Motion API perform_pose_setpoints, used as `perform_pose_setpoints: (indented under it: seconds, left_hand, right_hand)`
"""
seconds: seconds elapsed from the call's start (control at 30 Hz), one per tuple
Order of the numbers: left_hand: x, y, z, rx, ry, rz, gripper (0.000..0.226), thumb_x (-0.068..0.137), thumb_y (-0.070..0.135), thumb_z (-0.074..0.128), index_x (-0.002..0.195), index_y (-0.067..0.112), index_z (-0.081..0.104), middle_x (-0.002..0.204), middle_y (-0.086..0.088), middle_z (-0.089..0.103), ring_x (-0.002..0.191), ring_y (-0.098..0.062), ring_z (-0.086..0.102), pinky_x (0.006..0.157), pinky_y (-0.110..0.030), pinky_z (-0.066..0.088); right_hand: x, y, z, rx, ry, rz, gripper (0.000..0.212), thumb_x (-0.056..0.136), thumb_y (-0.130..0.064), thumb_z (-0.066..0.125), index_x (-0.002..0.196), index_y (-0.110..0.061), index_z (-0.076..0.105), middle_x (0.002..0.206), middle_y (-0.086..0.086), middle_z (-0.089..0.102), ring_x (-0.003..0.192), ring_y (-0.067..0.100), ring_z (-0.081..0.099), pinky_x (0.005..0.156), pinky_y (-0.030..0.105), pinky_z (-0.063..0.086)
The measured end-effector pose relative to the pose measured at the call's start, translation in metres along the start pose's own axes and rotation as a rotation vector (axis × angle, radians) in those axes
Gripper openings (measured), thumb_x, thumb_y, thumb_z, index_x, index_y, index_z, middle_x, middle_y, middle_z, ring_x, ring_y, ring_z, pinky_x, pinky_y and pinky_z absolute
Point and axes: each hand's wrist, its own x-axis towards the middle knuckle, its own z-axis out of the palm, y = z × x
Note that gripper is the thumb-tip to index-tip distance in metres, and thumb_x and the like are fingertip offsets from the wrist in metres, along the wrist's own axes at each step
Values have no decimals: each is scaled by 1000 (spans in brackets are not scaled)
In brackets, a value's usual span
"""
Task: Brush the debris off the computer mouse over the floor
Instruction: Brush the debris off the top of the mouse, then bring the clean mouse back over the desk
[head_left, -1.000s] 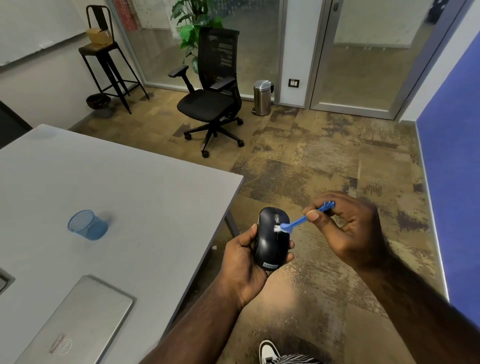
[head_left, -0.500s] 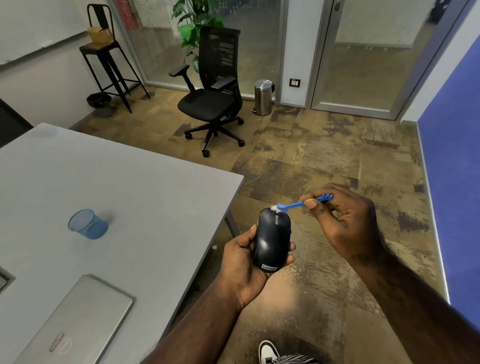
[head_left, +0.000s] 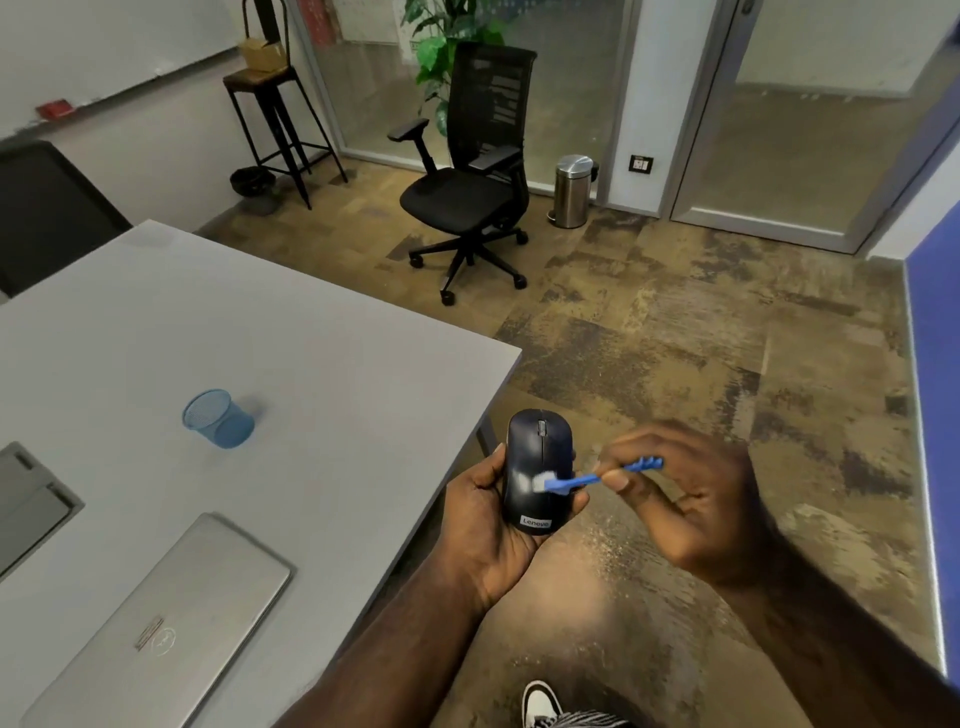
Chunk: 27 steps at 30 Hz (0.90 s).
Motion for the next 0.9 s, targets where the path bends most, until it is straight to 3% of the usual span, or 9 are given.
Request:
perform_pose_setpoints:
  seconds: [0.17,0.27,0.33,0.43,0.53,0.67,0.8,0.9]
  left_hand:
    - [-2,6,-4,-62,37,18,55,98,30,39,90,-11,74,93,-27,70,73,-35,72,67,-41,61]
    - [-6,15,-6,-76,58,45,49,88,31,48,99,-11,73,100,-28,66,79,-37,68,76,-44,58]
    - [-9,23,-12,-118,88,72,50,81,29,52,103,-11,71,100,-28,66,81,-38,66,80,-46,57]
    - [-14,34,-27,-195,133,133,56,79,31,53,115,-9,66,106,-28,66,89,-40,64,84,-50,54]
    - [-23,45,-39,-223,174,208,53,80,31,57,117,-5,67,104,-26,67,90,-37,62,77,-47,57]
    - [-40,57,-60,-254,289,311,54,75,19,62,125,0,59,115,-25,64,86,-36,63,67,-43,56]
    - [-56,73,-88,-260,369,361,67,70,8,66,134,-2,50,117,-27,63,89,-37,65,69,-44,58]
    - [-64,86,-110,-241,403,381,59,76,9,63,133,-2,49,115,-29,63,97,-39,63,85,-49,54]
  right_hand:
    - [-1,2,7,-7,-151,-55,11,85,-12,66,85,-5,74,84,0,72,78,14,68,66,32,53]
    - [2,13,6,-3,-233,3,9,86,-17,66,87,-13,74,85,-8,70,78,9,66,63,31,52]
    - [3,21,5,56,-192,96,9,86,-21,64,87,-18,73,86,-13,68,80,6,66,65,31,54]
    - [9,26,11,210,-13,336,7,89,-22,68,86,-26,73,85,-10,70,76,8,68,67,18,55]
    - [20,27,27,466,171,689,10,84,-17,68,91,-23,73,72,-5,74,60,7,68,58,18,57]
    - [32,24,61,883,168,977,36,61,-33,73,91,-14,66,63,-4,68,56,5,65,51,19,55]
    - [38,16,104,1127,94,1219,15,77,-18,66,91,-10,62,66,2,68,58,7,68,53,17,56]
    - [40,4,135,1272,63,1382,6,88,-10,60,92,-7,64,70,4,70,61,9,70,56,18,58]
